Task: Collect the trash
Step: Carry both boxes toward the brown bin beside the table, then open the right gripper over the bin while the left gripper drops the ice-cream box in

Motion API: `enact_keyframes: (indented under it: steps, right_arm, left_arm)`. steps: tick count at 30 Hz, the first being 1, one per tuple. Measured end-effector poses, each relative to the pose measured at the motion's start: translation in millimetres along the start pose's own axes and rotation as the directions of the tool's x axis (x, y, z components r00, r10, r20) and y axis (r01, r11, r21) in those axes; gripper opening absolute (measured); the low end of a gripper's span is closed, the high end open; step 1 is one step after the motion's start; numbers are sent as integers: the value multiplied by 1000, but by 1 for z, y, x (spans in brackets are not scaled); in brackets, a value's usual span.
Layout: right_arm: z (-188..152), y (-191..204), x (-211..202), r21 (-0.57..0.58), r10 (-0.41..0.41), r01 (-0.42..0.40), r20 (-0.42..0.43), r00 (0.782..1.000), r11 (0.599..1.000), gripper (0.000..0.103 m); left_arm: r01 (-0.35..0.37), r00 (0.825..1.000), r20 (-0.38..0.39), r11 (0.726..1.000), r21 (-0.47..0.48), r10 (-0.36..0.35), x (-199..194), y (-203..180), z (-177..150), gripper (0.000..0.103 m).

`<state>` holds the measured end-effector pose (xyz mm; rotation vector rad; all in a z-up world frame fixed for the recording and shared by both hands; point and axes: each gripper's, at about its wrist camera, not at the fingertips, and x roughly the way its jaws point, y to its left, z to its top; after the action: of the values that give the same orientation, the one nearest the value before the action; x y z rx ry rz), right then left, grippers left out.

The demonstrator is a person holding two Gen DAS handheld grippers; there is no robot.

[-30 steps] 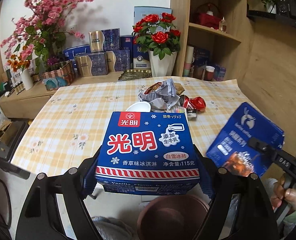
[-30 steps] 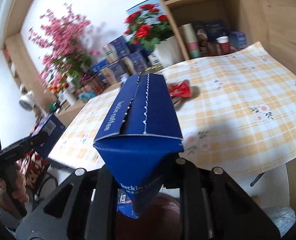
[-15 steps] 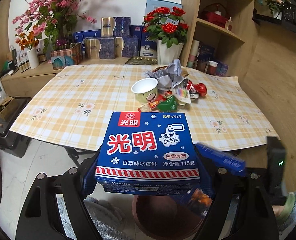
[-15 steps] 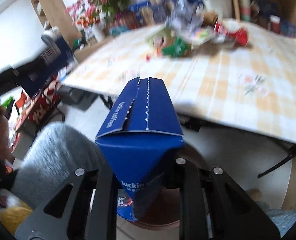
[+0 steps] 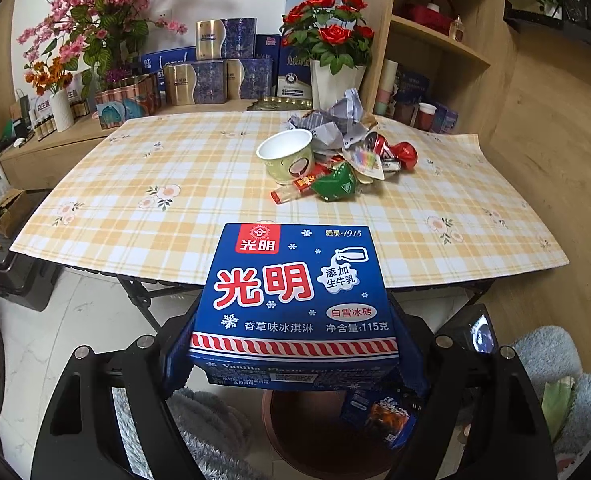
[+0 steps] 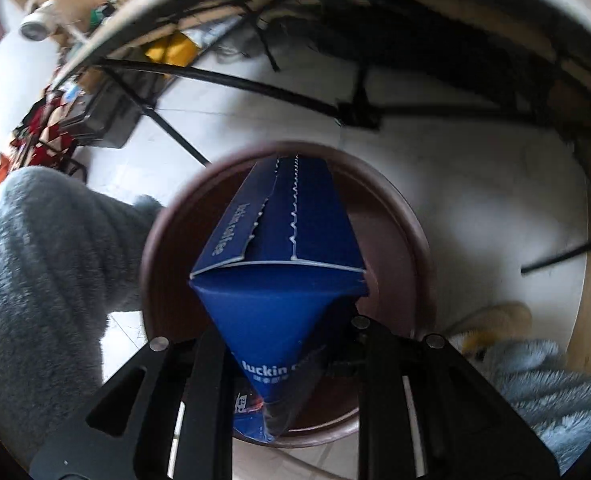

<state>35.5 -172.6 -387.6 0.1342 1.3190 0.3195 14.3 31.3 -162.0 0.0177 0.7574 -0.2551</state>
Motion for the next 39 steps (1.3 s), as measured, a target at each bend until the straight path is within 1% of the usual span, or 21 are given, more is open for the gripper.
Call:
enact_keyframes:
  steps: [1,4,8,13,15,16,17,19,20,21,24,26,27,29,30,32,34,35,38,39]
  right_arm:
    - [-1,-5,4,29,-11,12,-16,1000,1000,21]
    - [-4,-14,8,81,-21,23,-29,999,996,21]
    - [-3,-26,-2,98,-31,34,-31,999,995,21]
    - [-3,-31,-3,102,-64,68,-36,997,992,21]
    - [-2,-32,-3,107,-77,81,-37,996,991,24]
    - [-3,-33,-4,108,-93,97,-36,995,989,31]
    - [-3,-34,-6,111,-97,100,-31,995,989,35]
    - [-3,-35,-9,116,-93,94,-17,996,989,37]
    - [-2,-35,-12,116,-94,95,-8,996,989,42]
    - [-2,-34,-15,113,-99,98,4,995,989,44]
    - [-2,-29,-33,100,-107,100,65,992,990,58]
    - [-2,-23,-51,85,-103,93,133,986,992,71]
    - [-2,-20,-60,79,-102,90,163,981,993,75]
    - [-3,-14,-79,68,-109,95,238,965,993,87]
    - [-4,-11,-90,61,-118,105,279,953,993,88]
    - [-3,-8,-101,60,-140,127,325,935,990,92]
    - [-4,-7,-116,67,-165,151,379,910,986,94]
    - [-4,-7,-121,66,-170,157,398,901,985,95]
    - [-4,-9,-136,74,-203,190,452,868,979,95]
    - [-5,-10,-142,84,-212,196,474,855,977,95]
  left_arm:
    - [1,1000,-3,1000,2,-1,1,0,-1,79]
    - [3,1000,-14,1000,8,-2,6,-2,-3,79]
    - [2,1000,-20,1000,13,-1,9,-4,-6,79]
    - [7,1000,-24,1000,17,-6,10,-6,-10,80]
    - [12,1000,-21,1000,21,-12,11,-6,-11,80]
    - [13,1000,-21,1000,24,-13,11,-7,-13,80]
    - [14,1000,-22,1000,27,-14,12,-7,-14,80]
    - [14,1000,-21,999,36,-13,15,-7,-18,80]
    - [14,1000,-20,999,41,-13,16,-8,-19,80]
    - [13,1000,-20,999,46,-12,17,-8,-21,80]
    - [16,1000,-24,998,55,-14,20,-8,-28,80]
    - [24,999,-29,998,50,-22,22,-7,-30,80]
    - [31,999,-29,999,45,-29,22,-6,-31,80]
    - [49,998,-29,998,32,-48,23,-5,-32,80]
    - [51,998,-31,998,30,-50,23,-4,-32,80]
    - [54,998,-38,998,27,-53,25,-4,-32,80]
    - [58,997,-48,998,22,-57,27,-4,-33,80]
    - [62,997,-53,998,19,-61,28,-4,-34,80]
    - [108,992,-65,994,-11,-109,32,0,-37,80]
    - [117,990,-76,993,-21,-119,35,1,-38,80]
